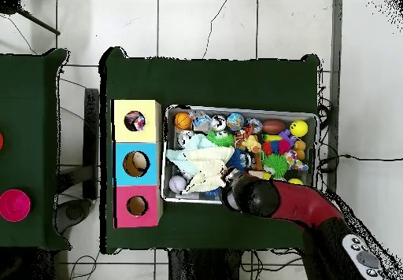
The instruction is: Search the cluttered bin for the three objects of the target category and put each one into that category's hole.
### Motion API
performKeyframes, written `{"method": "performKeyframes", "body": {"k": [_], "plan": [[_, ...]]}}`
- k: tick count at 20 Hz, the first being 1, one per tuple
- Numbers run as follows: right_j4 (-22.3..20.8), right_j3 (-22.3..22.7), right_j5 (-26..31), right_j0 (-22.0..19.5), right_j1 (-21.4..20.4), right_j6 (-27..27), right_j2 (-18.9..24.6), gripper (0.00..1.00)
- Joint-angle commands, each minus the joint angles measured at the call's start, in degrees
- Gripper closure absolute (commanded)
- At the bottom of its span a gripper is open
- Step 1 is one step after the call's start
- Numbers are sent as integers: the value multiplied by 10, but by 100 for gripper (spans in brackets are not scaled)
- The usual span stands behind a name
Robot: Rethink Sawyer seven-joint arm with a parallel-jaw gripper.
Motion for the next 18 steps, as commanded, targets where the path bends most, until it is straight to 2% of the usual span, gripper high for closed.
{"method": "performKeyframes", "body": {"k": [1,8,12,16,18], "plan": [[-24,-73,107,-32,-7,-154,60,0],[-49,-118,131,-54,31,-168,83,0],[-72,-140,125,-50,53,-157,83,0],[-81,-163,137,-49,93,-151,81,0],[-90,-175,146,-50,103,-161,83,0]]}}
